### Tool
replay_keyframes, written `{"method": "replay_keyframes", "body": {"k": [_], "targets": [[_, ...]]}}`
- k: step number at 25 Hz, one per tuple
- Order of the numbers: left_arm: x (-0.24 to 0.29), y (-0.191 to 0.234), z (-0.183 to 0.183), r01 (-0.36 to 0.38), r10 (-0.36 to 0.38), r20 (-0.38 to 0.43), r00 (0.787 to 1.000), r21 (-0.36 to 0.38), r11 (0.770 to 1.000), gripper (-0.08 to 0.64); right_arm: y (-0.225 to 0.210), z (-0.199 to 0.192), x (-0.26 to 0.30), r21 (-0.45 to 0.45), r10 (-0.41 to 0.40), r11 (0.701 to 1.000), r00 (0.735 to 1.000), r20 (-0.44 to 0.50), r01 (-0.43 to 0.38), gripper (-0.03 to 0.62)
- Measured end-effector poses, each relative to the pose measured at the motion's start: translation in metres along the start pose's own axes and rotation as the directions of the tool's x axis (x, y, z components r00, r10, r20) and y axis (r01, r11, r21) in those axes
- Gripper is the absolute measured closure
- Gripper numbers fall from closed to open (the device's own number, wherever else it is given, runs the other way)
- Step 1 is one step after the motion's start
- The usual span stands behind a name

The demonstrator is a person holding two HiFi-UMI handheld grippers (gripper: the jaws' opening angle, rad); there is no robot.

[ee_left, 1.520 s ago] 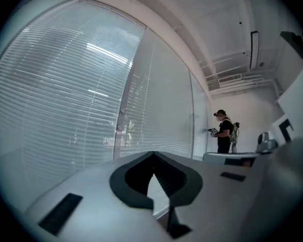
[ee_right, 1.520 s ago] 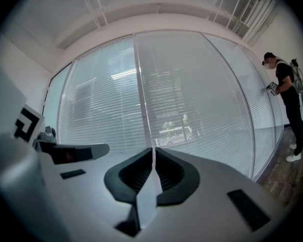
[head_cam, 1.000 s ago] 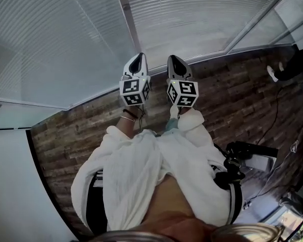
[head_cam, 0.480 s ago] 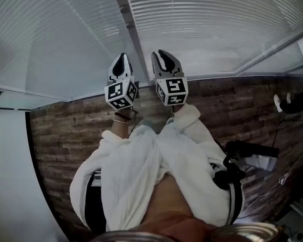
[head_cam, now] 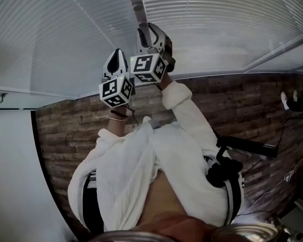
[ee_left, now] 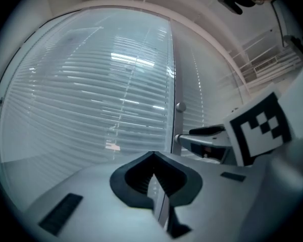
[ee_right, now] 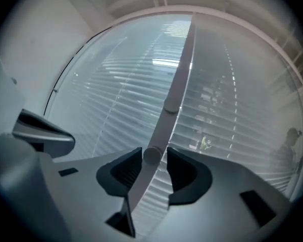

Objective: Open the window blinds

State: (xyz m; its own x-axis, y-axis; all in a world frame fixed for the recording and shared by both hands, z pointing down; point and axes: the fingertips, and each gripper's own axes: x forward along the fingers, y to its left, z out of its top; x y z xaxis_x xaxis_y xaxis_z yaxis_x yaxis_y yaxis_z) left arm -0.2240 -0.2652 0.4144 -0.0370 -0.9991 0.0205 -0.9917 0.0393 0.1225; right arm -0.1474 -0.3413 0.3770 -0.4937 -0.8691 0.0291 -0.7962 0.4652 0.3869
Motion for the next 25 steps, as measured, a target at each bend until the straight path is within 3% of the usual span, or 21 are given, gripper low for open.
{"method": "replay_keyframes", "body": {"k": [2, 4, 7, 8, 11, 13, 15, 16, 17, 18, 20, 21, 22, 23, 24, 25], "targets": [[0.001, 0.003, -0.002, -0.003, 0.003, -0.001, 1.000, 0.001, 1.000, 0.558, 0.004, -0.006, 0.010, -0.001, 0.006, 1.000, 1.000, -0.023, -0.006, 0.451], [0.001, 0.004, -0.007, -0.002, 0.002, -0.013, 1.000, -0.004, 1.000, 0.558, 0.005, -0.012, 0.015, 0.128, 0.021, 0.992, 0.999, -0.044, -0.015, 0.451], [-0.003, 0.004, -0.009, 0.013, -0.013, -0.021, 1.000, 0.001, 1.000, 0.558, 0.003, -0.013, 0.019, 0.329, 0.014, 0.944, 0.998, -0.060, 0.007, 0.453], [-0.003, 0.004, -0.009, 0.016, -0.016, -0.019, 1.000, 0.007, 1.000, 0.558, 0.001, -0.012, 0.021, 0.333, -0.001, 0.943, 0.998, -0.062, 0.022, 0.453], [0.000, 0.010, -0.009, 0.009, -0.008, -0.015, 1.000, 0.010, 1.000, 0.559, -0.002, -0.013, 0.025, 0.186, -0.048, 0.981, 0.996, -0.078, 0.062, 0.454], [0.002, 0.016, -0.008, -0.001, 0.001, -0.011, 1.000, 0.006, 1.000, 0.558, -0.001, -0.014, 0.026, 0.131, -0.050, 0.990, 0.996, -0.074, 0.060, 0.457], [0.002, 0.018, -0.008, -0.004, 0.004, -0.008, 1.000, 0.002, 1.000, 0.558, -0.001, -0.014, 0.026, 0.239, -0.039, 0.970, 0.998, -0.050, 0.050, 0.460], [0.003, 0.017, -0.008, 0.001, -0.001, -0.007, 1.000, 0.002, 1.000, 0.558, -0.002, -0.015, 0.026, 0.351, -0.033, 0.935, 0.999, -0.034, 0.043, 0.460], [0.003, 0.015, -0.008, 0.009, -0.009, -0.007, 1.000, 0.003, 1.000, 0.558, -0.004, -0.017, 0.026, 0.484, -0.028, 0.875, 0.999, -0.017, 0.033, 0.460], [0.003, 0.013, -0.007, 0.017, -0.017, -0.007, 1.000, 0.006, 1.000, 0.558, -0.005, -0.019, 0.026, 0.621, -0.025, 0.783, 1.000, 0.001, 0.019, 0.460], [0.005, 0.014, -0.006, 0.025, -0.025, -0.004, 1.000, 0.009, 1.000, 0.558, -0.008, -0.022, 0.027, 0.849, -0.025, 0.528, 0.999, 0.039, -0.020, 0.462], [0.005, 0.015, -0.006, 0.024, -0.024, 0.000, 1.000, 0.007, 1.000, 0.558, -0.010, -0.022, 0.027, 0.912, -0.024, 0.408, 0.998, 0.057, -0.042, 0.462], [0.005, 0.017, -0.005, 0.022, -0.022, 0.003, 1.000, 0.003, 1.000, 0.558, -0.010, -0.022, 0.027, 0.935, -0.015, 0.350, 0.998, 0.067, -0.058, 0.461], [0.005, 0.020, -0.004, 0.019, -0.019, 0.006, 1.000, -0.001, 1.000, 0.558, -0.010, -0.022, 0.026, 0.919, 0.009, 0.390, 0.998, 0.064, -0.062, 0.460], [0.006, 0.022, -0.004, 0.016, -0.016, 0.007, 1.000, -0.004, 1.000, 0.559, -0.008, -0.022, 0.026, 0.850, 0.044, 0.524, 0.998, 0.041, -0.058, 0.460], [0.006, 0.024, -0.005, 0.014, -0.014, 0.007, 1.000, -0.006, 1.000, 0.558, -0.005, -0.023, 0.026, 0.708, 0.075, 0.705, 0.997, -0.005, -0.049, 0.460]]}}
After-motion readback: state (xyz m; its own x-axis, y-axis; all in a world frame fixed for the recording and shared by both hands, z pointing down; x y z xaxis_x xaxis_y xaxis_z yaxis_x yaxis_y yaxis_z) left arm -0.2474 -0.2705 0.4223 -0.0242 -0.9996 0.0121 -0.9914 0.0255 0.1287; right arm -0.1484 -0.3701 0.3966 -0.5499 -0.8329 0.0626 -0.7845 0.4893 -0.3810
